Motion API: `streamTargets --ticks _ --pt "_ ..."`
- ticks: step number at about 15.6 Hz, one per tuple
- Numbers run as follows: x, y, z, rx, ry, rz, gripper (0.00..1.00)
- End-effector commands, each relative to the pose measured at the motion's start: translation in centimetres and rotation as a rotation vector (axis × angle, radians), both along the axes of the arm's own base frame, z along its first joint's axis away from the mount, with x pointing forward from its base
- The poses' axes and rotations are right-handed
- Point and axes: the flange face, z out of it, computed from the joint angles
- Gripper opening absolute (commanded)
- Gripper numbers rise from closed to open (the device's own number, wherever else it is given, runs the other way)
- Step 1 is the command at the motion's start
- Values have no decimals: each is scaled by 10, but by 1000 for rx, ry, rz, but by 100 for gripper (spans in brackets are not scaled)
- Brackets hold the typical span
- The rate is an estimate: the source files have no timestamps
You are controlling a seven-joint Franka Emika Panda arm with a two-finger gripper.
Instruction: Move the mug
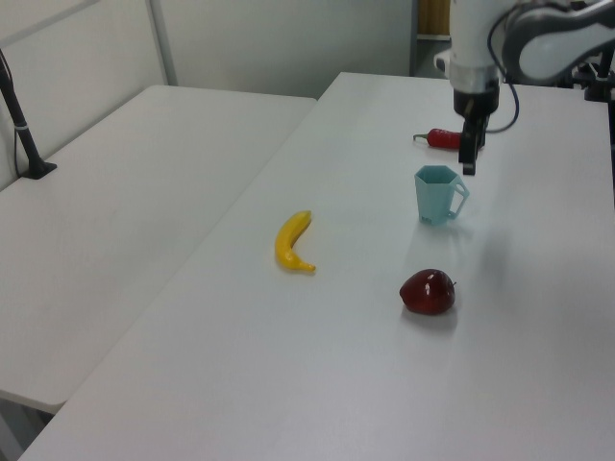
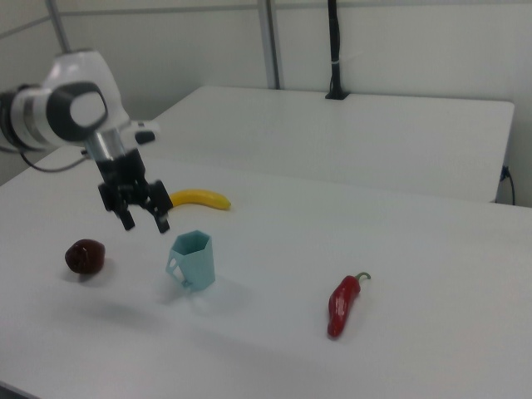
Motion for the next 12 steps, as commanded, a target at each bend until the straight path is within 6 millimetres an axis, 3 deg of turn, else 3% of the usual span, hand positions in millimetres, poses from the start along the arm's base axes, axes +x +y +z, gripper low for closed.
streamTargets --ticks 1,6,9,12 --pt "9 17 74 22 -34 -20 100" --pt "5 9 136 87 2 42 100" --pt "6 -28 152 125 6 35 100" --pt "4 -46 159 129 -3 8 100"
